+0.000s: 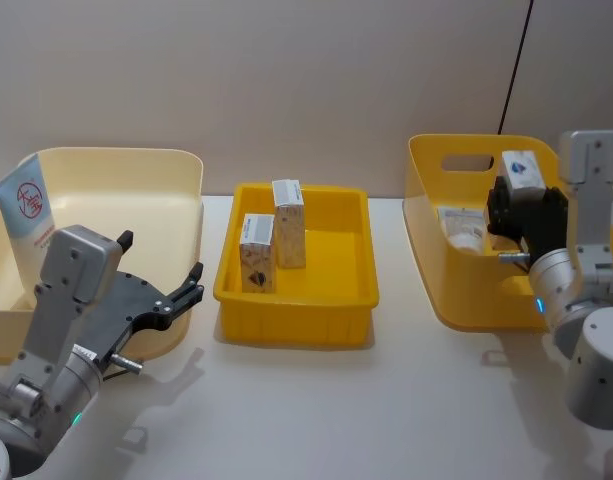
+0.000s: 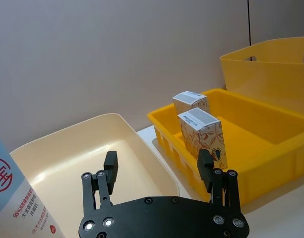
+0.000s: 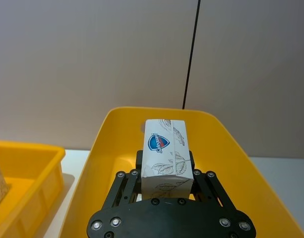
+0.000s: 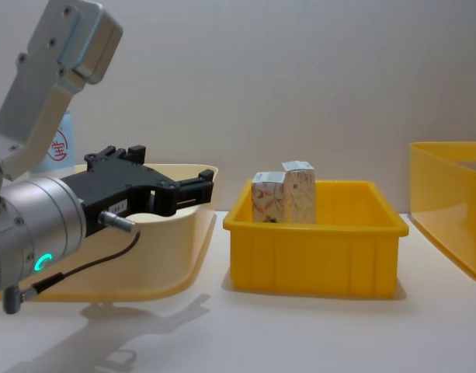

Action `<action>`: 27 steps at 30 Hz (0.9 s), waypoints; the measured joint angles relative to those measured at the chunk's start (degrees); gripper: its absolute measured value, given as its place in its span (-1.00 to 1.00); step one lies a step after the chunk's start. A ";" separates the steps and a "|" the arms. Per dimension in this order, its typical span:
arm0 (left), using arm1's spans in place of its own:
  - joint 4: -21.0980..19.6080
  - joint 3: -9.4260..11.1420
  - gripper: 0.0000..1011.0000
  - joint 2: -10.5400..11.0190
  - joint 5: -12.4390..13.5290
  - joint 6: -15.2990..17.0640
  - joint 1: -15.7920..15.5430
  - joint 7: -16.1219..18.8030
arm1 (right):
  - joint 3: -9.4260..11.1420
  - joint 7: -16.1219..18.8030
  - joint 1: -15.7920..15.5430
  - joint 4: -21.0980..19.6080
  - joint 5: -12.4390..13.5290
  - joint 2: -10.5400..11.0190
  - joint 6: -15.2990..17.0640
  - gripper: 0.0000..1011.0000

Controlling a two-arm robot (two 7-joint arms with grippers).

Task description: Bimanual collaborative sorting of washing and personal care products

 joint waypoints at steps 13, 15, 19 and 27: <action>0.00 0.00 0.98 0.00 0.00 0.00 0.00 0.00 | -0.26 -0.46 0.60 1.25 -0.70 -0.88 3.30 0.09; 0.00 0.00 0.98 0.00 0.00 0.00 0.00 0.00 | -0.28 -0.50 0.68 1.39 -0.77 -0.96 3.58 0.25; 0.00 0.00 0.98 0.00 0.00 0.00 0.00 0.00 | -0.30 -0.55 0.73 1.55 -0.86 -1.07 3.95 0.48; 0.00 0.00 0.98 0.00 0.00 0.00 0.00 0.00 | -0.35 -0.60 0.83 1.74 -0.98 -1.22 4.48 0.92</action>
